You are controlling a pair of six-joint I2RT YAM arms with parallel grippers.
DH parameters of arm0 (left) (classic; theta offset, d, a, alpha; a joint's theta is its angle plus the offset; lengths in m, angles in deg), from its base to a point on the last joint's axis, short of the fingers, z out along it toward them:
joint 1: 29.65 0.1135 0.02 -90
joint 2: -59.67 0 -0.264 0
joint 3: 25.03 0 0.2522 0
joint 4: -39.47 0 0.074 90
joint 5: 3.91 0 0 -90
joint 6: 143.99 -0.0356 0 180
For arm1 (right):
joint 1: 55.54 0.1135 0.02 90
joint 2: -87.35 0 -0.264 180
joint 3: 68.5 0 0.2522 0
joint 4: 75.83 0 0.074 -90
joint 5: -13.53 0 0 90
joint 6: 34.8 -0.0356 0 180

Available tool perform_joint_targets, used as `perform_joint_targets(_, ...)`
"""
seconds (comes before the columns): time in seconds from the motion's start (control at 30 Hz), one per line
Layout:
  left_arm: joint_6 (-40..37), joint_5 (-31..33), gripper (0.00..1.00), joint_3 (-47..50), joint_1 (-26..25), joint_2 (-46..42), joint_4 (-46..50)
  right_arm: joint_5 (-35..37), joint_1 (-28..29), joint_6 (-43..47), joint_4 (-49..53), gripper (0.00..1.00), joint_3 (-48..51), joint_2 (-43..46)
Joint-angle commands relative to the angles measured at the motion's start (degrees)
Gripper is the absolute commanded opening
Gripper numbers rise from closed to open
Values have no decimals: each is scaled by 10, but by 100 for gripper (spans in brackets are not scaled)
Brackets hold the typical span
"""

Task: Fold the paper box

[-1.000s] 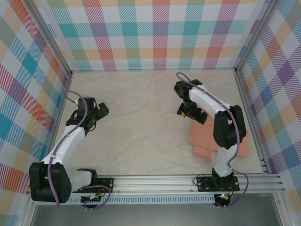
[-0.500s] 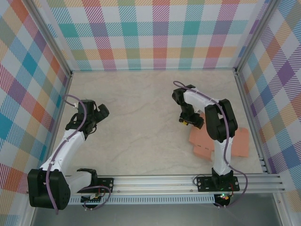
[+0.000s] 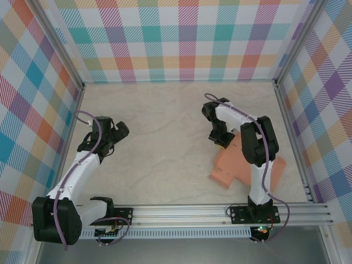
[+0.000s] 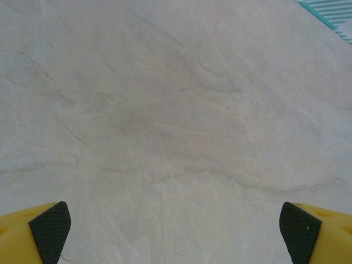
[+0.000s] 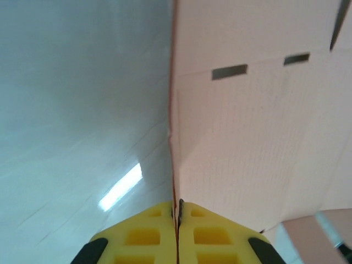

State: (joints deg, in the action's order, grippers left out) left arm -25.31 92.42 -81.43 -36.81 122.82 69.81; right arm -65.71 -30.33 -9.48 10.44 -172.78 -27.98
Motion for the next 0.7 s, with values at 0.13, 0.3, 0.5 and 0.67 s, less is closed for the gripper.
perform_joint_targets(0.13,-70,-272,100,0,-86,33,-219,-224,-16,-153,-47,2,-69,38)
perform_joint_targets(0.3,-190,-258,100,-30,-191,85,-203,-313,-29,-269,-107,1,-88,4)
perform_joint_targets(0.5,-195,-207,100,-12,-204,118,-229,-352,-30,-358,-143,10,-133,-61)
perform_joint_targets(0.67,-188,-166,100,-7,-204,142,-215,-352,-38,-346,-166,53,-136,-59)
